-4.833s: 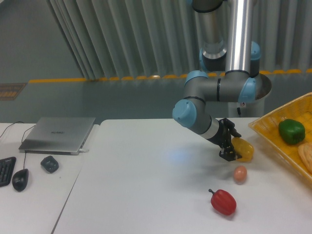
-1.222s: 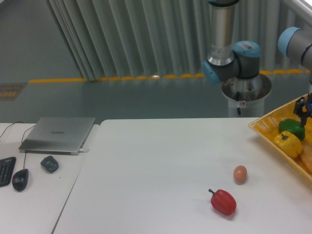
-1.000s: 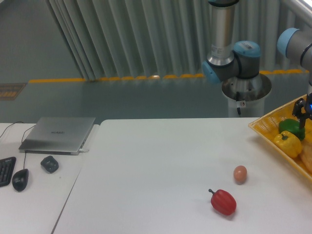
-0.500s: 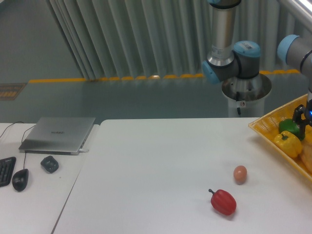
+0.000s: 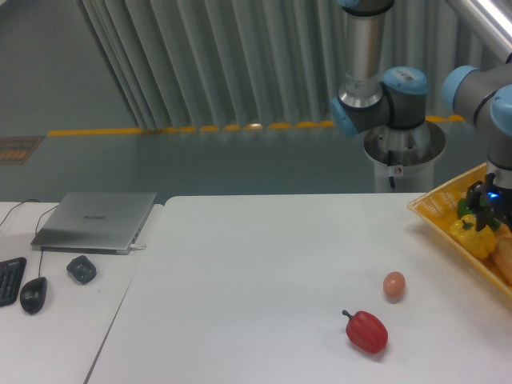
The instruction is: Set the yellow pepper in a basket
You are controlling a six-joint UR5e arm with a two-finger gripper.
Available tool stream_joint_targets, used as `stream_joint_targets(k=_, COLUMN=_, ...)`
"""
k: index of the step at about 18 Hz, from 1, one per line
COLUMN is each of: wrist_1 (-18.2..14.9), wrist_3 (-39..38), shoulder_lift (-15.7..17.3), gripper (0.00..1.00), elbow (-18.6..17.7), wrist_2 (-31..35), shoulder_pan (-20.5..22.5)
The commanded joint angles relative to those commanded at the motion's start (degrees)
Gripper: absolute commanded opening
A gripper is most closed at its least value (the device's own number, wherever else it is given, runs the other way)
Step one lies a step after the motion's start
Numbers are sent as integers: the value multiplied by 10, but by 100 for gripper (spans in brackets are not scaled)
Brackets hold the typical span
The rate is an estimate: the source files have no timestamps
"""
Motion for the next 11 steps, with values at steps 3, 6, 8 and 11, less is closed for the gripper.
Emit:
stream_joint_targets(k=3, wrist_1=-2, wrist_3=0, shoulder_lift=-3, gripper=100, elbow=1, wrist_2=6, shoulder_pan=-2)
stream_joint_targets(k=6, wrist_1=-4, wrist_3=2, shoulder_lift=-4, gripper=100, elbow=0, wrist_2=3, shoulder_pan=-10)
stream_joint_targets(k=8, wrist_1=-4, wrist_3=2, shoulder_lift=-3, gripper=100, elbow=7, wrist_2=1, shoulder_pan=-12)
stream_joint_targets(k=11, wrist_1=0, wrist_3=-2, shoulder_lift=-12, gripper=100, elbow=14, wrist_2=-9, shoulder_pan=-31)
